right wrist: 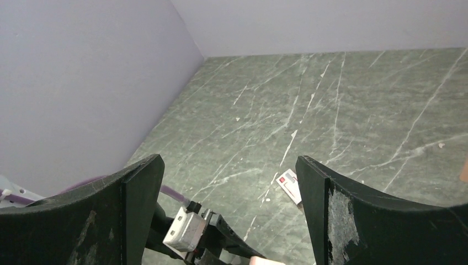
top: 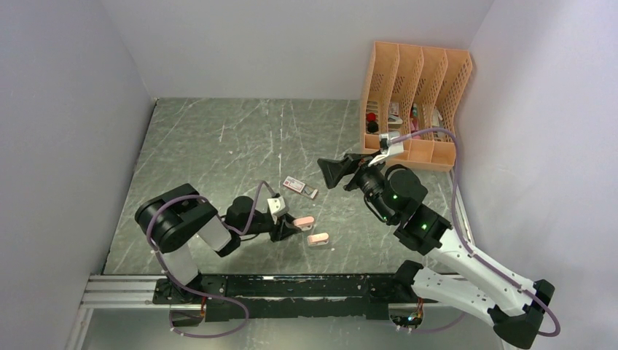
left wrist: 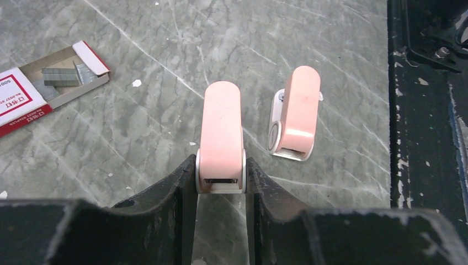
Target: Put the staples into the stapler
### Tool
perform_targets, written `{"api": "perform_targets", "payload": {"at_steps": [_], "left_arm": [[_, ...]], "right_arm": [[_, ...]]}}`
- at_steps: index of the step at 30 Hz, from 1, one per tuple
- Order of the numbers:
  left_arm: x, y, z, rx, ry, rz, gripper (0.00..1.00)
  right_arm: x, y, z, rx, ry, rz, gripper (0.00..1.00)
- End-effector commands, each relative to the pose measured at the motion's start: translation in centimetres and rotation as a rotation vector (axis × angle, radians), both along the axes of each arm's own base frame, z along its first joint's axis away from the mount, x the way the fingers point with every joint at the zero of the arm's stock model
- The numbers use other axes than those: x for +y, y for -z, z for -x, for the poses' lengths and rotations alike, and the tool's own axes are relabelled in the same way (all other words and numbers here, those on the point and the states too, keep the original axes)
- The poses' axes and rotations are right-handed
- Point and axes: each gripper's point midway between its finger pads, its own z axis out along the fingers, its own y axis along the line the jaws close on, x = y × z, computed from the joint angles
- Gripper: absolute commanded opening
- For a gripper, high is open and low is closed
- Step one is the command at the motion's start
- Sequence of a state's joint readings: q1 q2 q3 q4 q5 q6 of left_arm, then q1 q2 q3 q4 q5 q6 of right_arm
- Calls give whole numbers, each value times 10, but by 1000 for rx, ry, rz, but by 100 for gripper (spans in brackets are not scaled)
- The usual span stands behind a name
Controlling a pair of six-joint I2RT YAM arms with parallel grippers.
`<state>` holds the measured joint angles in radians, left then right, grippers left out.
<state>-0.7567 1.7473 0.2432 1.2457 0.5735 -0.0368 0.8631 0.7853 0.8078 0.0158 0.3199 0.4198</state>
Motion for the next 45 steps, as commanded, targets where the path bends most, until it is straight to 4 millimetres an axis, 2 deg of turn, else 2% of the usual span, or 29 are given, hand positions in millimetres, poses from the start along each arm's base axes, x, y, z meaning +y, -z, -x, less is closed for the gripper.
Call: {"api": "perform_targets", "payload": {"at_steps": [1,4,7,12,17,20,23,24,25,30,32,35,38,40,45], "left_arm": [[-6,-2,-11,-67,-6,-9,7],[-3,6,-11,-66,-3,-41,13],[2,13,-11,-70,-16,-70,31],[10,22,-8,-69,-28,-104,45],[15,21,-4,-70,-31,-115,54],[19,13,-6,-76,-63,-102,63],[17,-8,-10,-90,-84,-73,79],[17,-15,-13,-92,-96,-75,87],[18,-22,-16,-95,-111,-79,99],[31,-78,-41,-143,-276,-55,99],[44,-114,-59,-170,-410,-13,99],[82,-147,-84,-141,-693,43,99],[139,-170,-104,-82,-1038,74,99],[168,-184,-104,-90,-1140,48,99],[209,-231,-86,-183,-1243,108,99]], "right_arm": [[-2,-8,-1,-8,7,0,95],[2,-4,-1,0,-4,1,95],[4,-1,-1,6,-10,-1,95],[7,4,-5,23,-3,28,95],[8,7,-8,31,5,41,95],[4,8,-9,31,25,36,95],[-5,7,-14,39,77,41,97],[-7,8,-16,41,93,59,99],[-8,8,-18,47,105,82,100],[-23,11,-33,103,240,130,100],[-26,12,-35,94,254,169,100],[-34,17,-40,85,300,236,100],[-47,18,-43,64,357,286,100],[-57,20,-42,44,391,305,100],[-75,30,-35,29,437,317,100]]}}
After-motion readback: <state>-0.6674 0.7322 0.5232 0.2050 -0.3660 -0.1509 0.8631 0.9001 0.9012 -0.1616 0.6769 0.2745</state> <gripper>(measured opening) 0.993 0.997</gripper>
